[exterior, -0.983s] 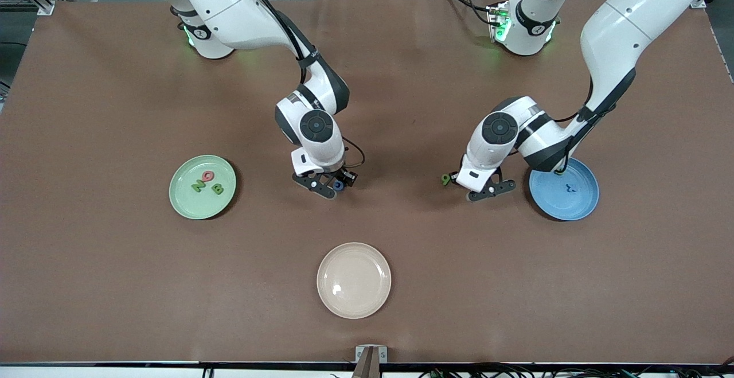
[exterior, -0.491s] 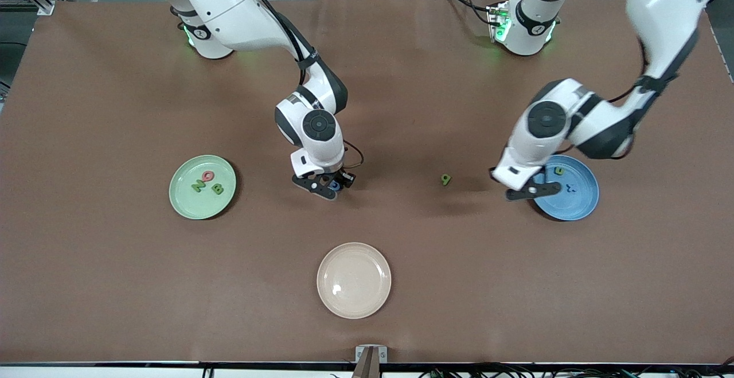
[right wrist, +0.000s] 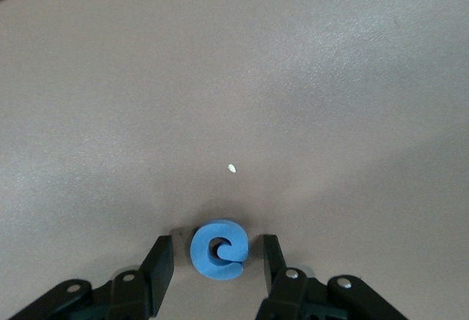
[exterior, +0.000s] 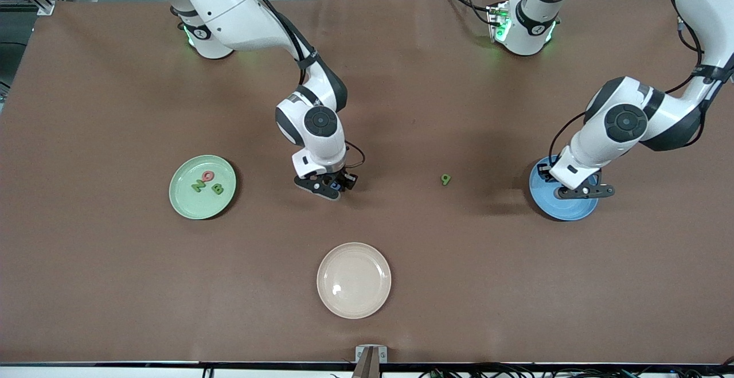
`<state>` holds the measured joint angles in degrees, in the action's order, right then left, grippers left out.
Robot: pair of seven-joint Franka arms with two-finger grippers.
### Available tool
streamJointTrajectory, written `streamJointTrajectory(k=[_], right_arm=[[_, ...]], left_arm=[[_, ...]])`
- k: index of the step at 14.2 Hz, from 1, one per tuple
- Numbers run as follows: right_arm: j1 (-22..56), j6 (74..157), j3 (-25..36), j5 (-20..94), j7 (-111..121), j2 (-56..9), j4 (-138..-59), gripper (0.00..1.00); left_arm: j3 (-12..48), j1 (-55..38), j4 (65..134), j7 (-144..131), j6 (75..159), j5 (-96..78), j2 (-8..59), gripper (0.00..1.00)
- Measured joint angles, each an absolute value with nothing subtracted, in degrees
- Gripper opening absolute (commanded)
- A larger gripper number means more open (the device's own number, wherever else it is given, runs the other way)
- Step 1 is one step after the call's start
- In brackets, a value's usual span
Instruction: Sort upper and lower case letters into plates
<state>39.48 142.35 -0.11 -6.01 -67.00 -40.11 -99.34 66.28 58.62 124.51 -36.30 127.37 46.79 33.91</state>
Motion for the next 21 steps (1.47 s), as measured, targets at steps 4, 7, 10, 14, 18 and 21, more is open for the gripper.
streamJointTrajectory(k=[4,7,10,14,18,21], right_arm=[[39.5,142.4,-0.1,-6.1,-67.0,-40.3,-99.4,0.50],[39.5,142.5,-0.3,-7.8,-67.0,-40.3,-99.4,0.02],[39.5,142.4,-0.3,-8.1,-66.9,-40.2,-99.4,0.00],[36.9,140.5,0.9,-8.2,-59.9,-37.4,-102.0,0.00],[29.2,140.9,1.2,-8.2,-48.0,-26.4,-113.2,0.00],[26.6,142.6,1.2,-8.2,-45.7,-18.1,-123.3,0.00]], left_arm=[[61.0,58.3,126.8,-36.4,132.9,51.0,36.1,0.10],[59.9,58.4,126.8,-36.4,133.4,52.7,38.3,0.11],[58.4,58.1,126.8,-36.4,134.8,53.6,39.6,0.11],[57.3,58.1,126.7,-36.4,135.1,55.1,40.5,0.42],[57.5,58.1,126.2,-36.4,135.1,55.1,40.5,1.00],[62.3,58.4,125.0,-38.6,131.5,52.2,40.4,1.00]])
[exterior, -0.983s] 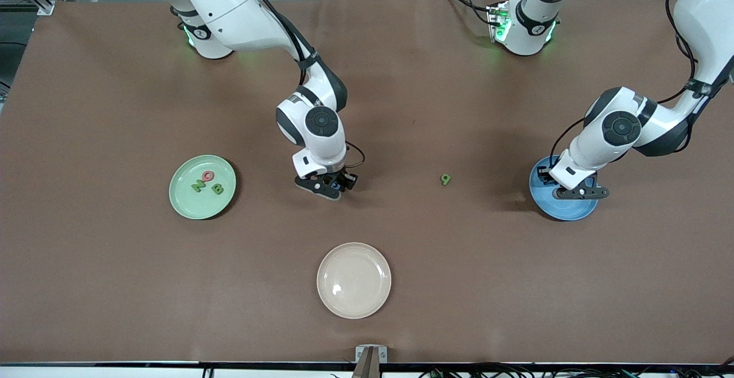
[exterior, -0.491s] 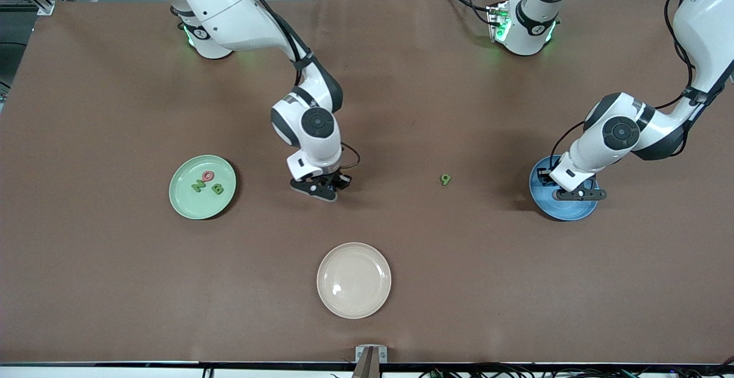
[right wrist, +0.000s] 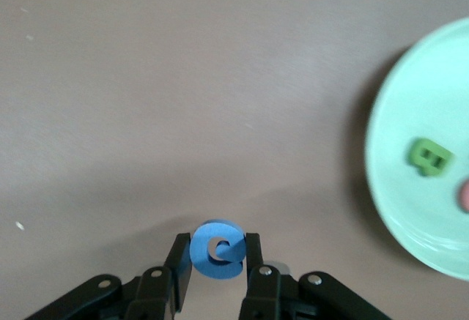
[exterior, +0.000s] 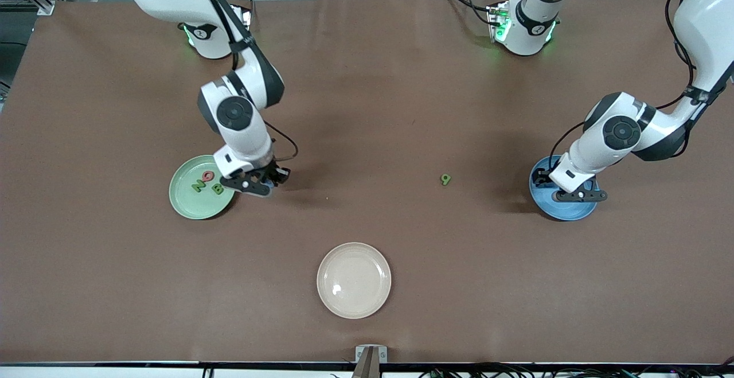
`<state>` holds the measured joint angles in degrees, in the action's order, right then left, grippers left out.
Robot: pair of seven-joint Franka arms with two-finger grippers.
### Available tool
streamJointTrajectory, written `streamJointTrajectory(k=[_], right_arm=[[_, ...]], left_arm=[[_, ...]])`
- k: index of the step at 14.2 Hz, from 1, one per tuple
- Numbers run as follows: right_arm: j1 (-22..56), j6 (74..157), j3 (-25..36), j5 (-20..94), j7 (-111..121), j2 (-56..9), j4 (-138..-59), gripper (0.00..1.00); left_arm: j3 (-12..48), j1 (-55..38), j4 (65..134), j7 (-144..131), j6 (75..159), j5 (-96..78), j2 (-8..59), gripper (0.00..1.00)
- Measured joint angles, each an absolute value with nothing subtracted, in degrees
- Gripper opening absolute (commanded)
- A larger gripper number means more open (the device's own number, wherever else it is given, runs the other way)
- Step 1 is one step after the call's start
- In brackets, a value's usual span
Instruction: Sort upper and lower case letters into plates
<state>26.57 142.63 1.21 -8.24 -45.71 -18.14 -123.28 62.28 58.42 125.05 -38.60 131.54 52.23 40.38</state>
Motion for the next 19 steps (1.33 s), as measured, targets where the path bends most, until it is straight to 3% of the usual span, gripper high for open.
streamJointTrajectory(k=[3,6,8,11,15,16,17,19], right_arm=[[22.0,144.0,1.2,-8.3,-41.8,-13.2,-129.7,0.00],[20.9,146.8,1.2,-8.3,-41.0,-12.4,-133.4,0.00],[19.9,148.8,1.2,-8.3,-39.9,-12.4,-135.7,0.00],[15.6,150.6,1.2,-8.4,-34.6,-12.4,-137.7,0.00],[10.6,153.6,1.2,-8.4,-29.9,-12.4,-139.5,0.04],[10.4,153.6,1.2,-8.4,-29.9,-12.4,-139.5,0.45],[10.4,153.6,1.1,-8.4,-29.9,-12.4,-139.6,0.99],[10.4,153.6,1.0,-8.4,-29.9,-12.4,-139.6,1.00]], left_arm=[[69.6,54.9,119.7,-44.6,121.9,45.8,39.9,1.00],[69.8,42.2,111.8,-53.6,116.0,40.9,39.6,1.00],[65.9,31.6,107.8,-61.2,115.0,40.3,39.5,1.00],[55.4,16.9,103.2,-69.2,115.4,37.8,40.1,1.00],[47.5,10.3,102.1,-76.5,123.1,36.7,43.2,0.99],[46.9,10.7,102.4,-77.4,124.6,36.7,44.1,0.99],[46.4,11.1,102.6,-77.7,125.5,36.7,44.9,0.97],[45.8,12.0,103.2,-78.1,127.7,36.7,45.6,0.95]])
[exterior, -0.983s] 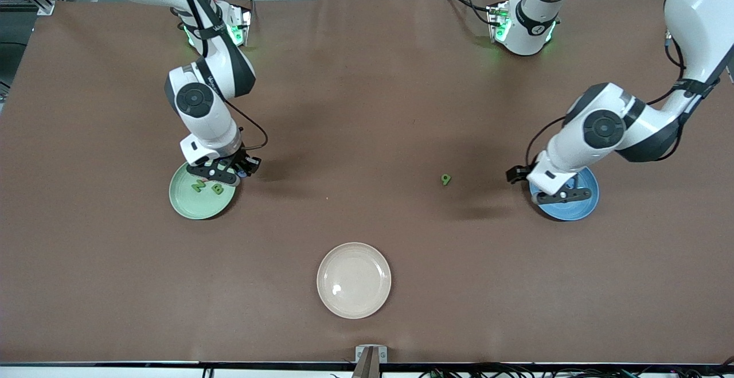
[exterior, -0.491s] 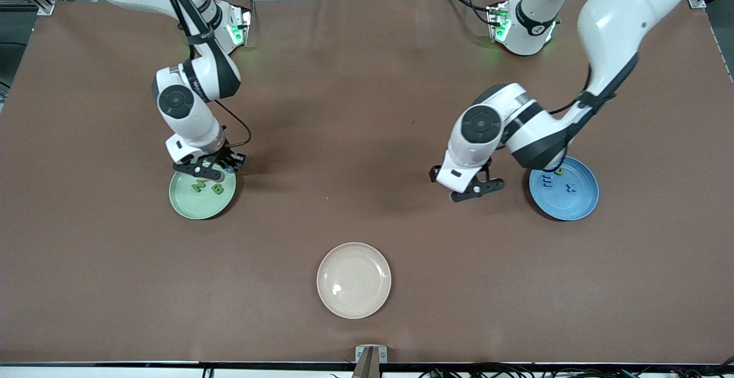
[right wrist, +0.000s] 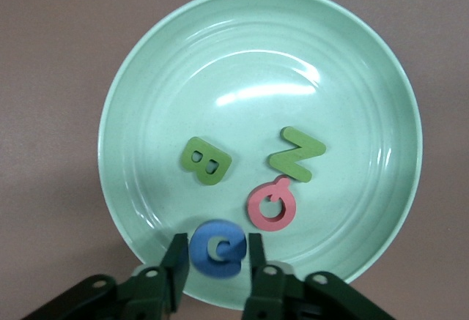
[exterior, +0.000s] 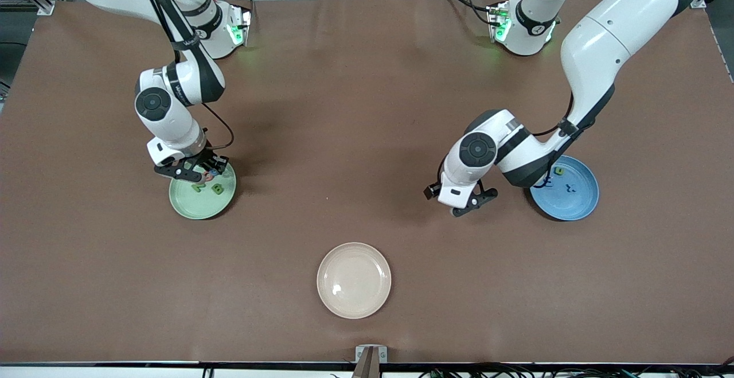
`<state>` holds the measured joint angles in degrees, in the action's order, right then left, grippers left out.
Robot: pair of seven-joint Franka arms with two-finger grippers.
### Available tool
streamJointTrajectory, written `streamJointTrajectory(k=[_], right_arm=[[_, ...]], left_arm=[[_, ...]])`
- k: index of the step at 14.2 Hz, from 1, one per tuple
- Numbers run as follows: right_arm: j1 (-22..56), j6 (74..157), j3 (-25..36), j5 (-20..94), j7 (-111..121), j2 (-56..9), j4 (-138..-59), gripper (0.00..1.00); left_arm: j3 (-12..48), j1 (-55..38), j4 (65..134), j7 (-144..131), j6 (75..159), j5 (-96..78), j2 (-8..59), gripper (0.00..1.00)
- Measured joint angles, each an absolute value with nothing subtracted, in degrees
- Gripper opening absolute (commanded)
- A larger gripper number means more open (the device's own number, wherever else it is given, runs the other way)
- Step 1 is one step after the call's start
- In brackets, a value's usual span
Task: Sort upper and lower case letters into plates
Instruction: 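Place the e on the green plate while the left gripper grasps the b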
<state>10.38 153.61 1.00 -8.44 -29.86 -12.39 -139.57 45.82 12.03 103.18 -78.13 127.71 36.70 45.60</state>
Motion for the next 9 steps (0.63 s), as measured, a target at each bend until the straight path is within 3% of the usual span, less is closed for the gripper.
streamJointTrajectory(k=[5,9], right_arm=[[9.8,149.8,1.0,-8.5,-28.3,-12.1,-137.8,1.00],[9.7,121.8,1.0,-8.2,-23.2,-8.7,-124.1,1.00]], left_arm=[[44.1,12.7,106.5,-83.1,132.9,36.7,45.6,0.95],[44.2,12.4,107.8,-86.3,132.9,36.7,45.6,0.95]])
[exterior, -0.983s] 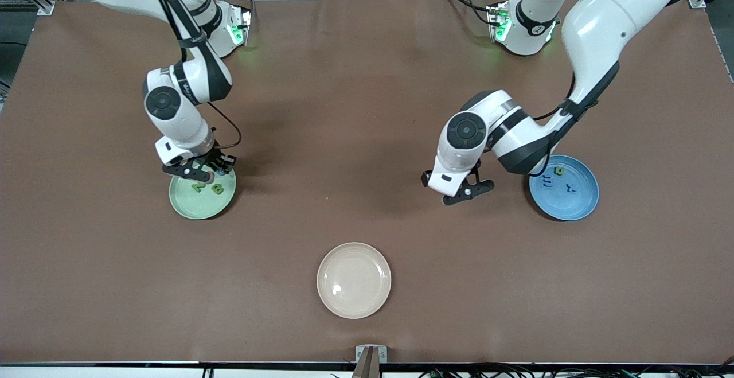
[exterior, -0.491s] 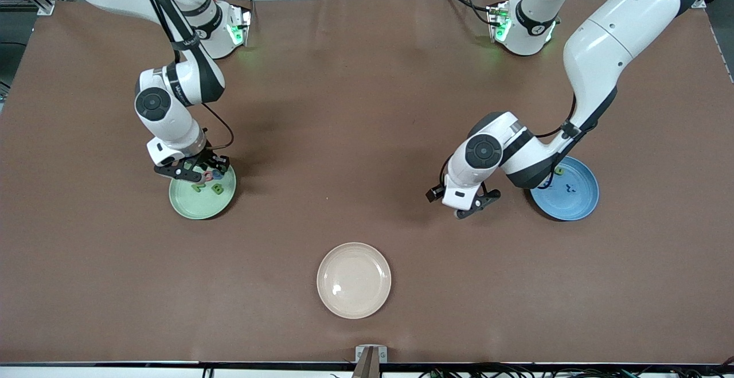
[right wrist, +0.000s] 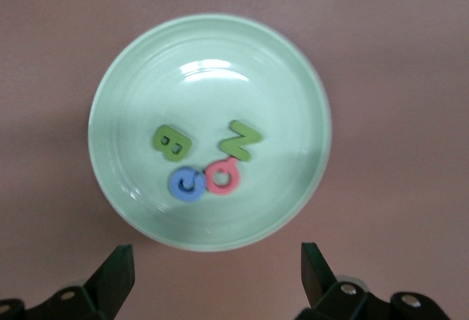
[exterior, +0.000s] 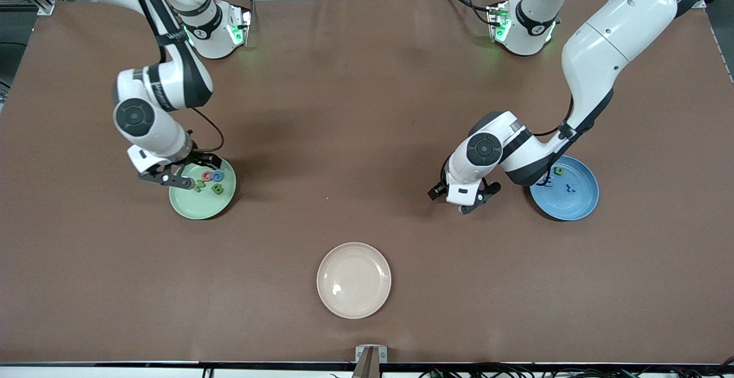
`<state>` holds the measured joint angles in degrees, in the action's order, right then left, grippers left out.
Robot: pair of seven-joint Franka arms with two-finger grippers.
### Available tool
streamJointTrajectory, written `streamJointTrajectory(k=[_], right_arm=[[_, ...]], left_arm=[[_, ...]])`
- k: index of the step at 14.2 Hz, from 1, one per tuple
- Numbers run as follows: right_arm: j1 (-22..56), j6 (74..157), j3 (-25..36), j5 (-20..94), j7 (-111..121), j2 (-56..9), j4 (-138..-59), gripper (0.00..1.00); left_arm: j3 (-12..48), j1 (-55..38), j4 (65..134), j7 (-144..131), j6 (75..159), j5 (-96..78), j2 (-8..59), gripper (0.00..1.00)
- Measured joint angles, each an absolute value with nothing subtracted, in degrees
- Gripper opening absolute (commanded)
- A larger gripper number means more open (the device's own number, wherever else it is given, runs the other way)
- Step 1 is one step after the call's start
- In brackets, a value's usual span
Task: Sort upper and lower case letters into plates
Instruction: 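Place the e on the green plate while the left gripper grasps the b, then carry the green b to the blue plate while the right gripper retracts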
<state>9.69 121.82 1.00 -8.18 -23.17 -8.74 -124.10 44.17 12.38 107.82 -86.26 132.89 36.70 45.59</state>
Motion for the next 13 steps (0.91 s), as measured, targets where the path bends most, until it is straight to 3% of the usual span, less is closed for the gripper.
streamJointTrajectory(k=[3,5,9,13], right_arm=[[8.5,99.4,1.1,-5.0,-15.1,-6.8,-108.6,1.00],[5.2,90.4,1.2,-3.7,-8.4,-6.4,-100.3,1.00],[0.1,83.2,1.3,-2.1,-2.5,-6.7,-90.3,1.00],[0.1,80.0,0.7,-2.0,-2.5,-8.3,-83.2,1.00]], left_arm=[[44.2,12.1,108.3,-87.4,132.9,36.7,45.6,0.90],[44.2,12.2,108.5,-87.7,132.9,36.7,45.6,0.81],[44.2,12.4,108.7,-89.1,133.1,36.7,45.4,0.67],[44.3,12.3,108.7,-90.1,133.2,36.7,45.3,0.66]])
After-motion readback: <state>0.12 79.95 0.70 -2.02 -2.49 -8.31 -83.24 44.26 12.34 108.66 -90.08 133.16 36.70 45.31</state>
